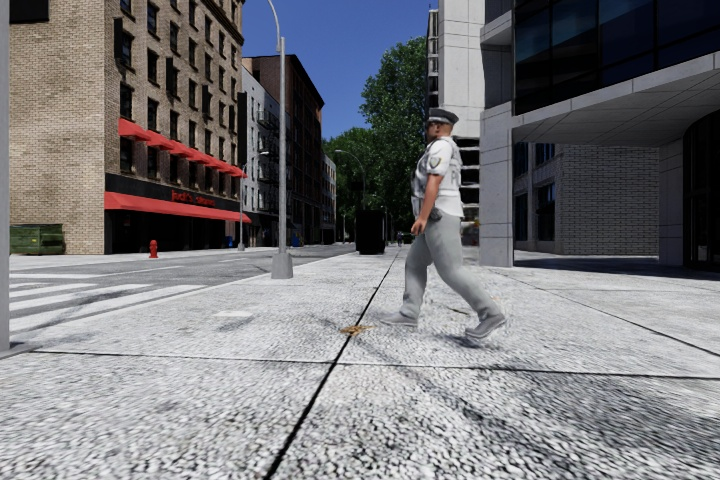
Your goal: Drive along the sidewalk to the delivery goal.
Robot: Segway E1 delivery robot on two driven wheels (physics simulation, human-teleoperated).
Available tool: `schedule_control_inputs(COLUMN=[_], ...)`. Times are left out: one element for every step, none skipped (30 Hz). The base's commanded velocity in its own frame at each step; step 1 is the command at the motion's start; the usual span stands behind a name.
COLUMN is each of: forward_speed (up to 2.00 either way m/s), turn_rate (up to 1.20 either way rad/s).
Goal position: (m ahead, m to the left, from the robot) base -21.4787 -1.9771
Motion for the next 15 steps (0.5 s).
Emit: schedule_control_inputs(forward_speed=[0.00, 0.00, 0.00, 0.00, 0.00, 0.00, 0.00, 0.00, 0.00, 0.00, 0.00, 0.00, 0.00, 0.00, 0.00], turn_rate=[0.00, 0.00, 0.00, 0.00, 0.00, 0.00, 0.00, 0.00, 0.00, -0.01, -0.46, -0.46, -0.60, -0.65, -0.66])
